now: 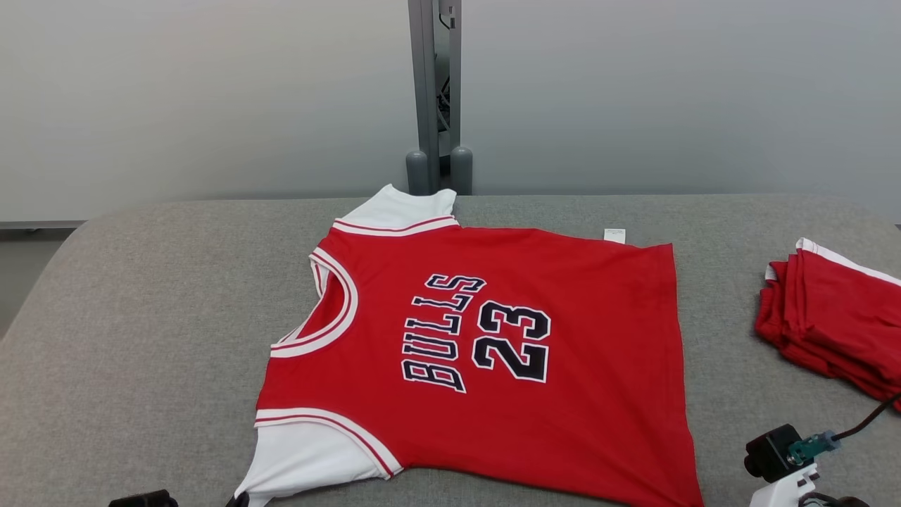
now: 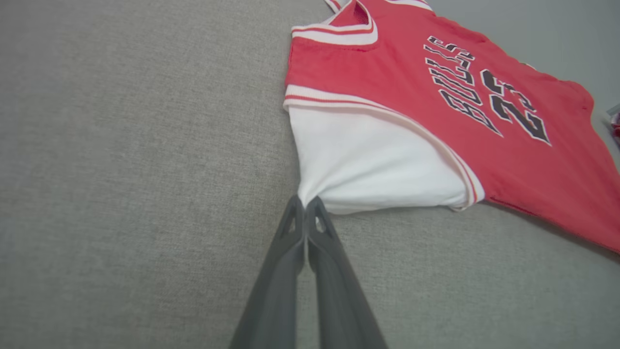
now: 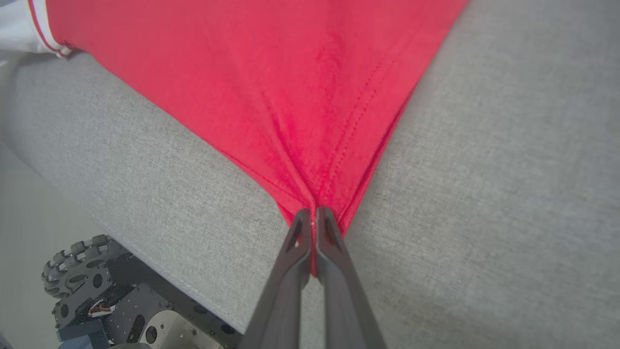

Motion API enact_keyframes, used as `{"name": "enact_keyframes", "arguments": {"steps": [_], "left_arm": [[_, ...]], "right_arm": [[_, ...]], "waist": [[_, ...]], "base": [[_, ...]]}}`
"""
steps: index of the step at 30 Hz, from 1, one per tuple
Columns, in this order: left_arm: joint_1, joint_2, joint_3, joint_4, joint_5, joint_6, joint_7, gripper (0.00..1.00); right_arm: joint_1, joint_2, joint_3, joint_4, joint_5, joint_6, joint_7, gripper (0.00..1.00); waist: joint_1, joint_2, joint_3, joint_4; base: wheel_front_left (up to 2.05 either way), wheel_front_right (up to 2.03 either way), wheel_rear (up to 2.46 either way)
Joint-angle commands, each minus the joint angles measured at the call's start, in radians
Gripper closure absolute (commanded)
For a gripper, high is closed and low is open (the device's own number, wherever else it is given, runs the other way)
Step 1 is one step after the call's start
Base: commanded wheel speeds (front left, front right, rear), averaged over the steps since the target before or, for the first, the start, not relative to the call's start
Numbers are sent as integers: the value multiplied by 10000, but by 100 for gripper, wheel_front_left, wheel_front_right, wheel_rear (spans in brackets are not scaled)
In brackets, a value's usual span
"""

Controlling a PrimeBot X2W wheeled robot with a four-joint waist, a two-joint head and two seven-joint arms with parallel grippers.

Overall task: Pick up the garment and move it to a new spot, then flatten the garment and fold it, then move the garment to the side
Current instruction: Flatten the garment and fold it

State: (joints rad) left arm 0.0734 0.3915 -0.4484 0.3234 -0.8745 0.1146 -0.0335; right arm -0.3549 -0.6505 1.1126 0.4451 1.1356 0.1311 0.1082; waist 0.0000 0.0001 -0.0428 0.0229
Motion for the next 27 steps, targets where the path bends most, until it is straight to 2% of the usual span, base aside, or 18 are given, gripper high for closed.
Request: {"name": "enact_keyframes", "arguments": {"steps": [1,5,12,15,19,27], "left_arm": [[109,150,53,-95,-34,54,52,100],[484,384,312,-883,-497,-44,362,100],[1198,1286,338,-2632,-1157,-212,1642,100],[1555,1844,617,-3561,-1729,-269,2287,100],[1733,2324,905,-4094,-2066,-185,2662,100],[2077,3159,1101,-4849,-2843,-343,3784,100]], "right_arm": [[224,-165,-20,-87,74,-8,143,100],[472,-536,-322,-785,211,-8,643,100],[851,-933,-1091,-1711,143,-8,1210,100],[1070,-1055,-1589,-2127,-40,-6,1479,100],[1334,-1174,-2090,-2563,-145,-6,1860,100],[2005,-1289,-3274,-3314,-13,-6,2790,100]], "waist": [[0,-1,-5,-27],[0,-1,29,-83],[0,-1,114,-61],[0,-1,149,11],[0,-1,176,75],[0,-1,228,157]], "base": [[0,0,0],[0,0,0],[0,0,0],[0,0,0],[0,0,0],[0,0,0]]}}
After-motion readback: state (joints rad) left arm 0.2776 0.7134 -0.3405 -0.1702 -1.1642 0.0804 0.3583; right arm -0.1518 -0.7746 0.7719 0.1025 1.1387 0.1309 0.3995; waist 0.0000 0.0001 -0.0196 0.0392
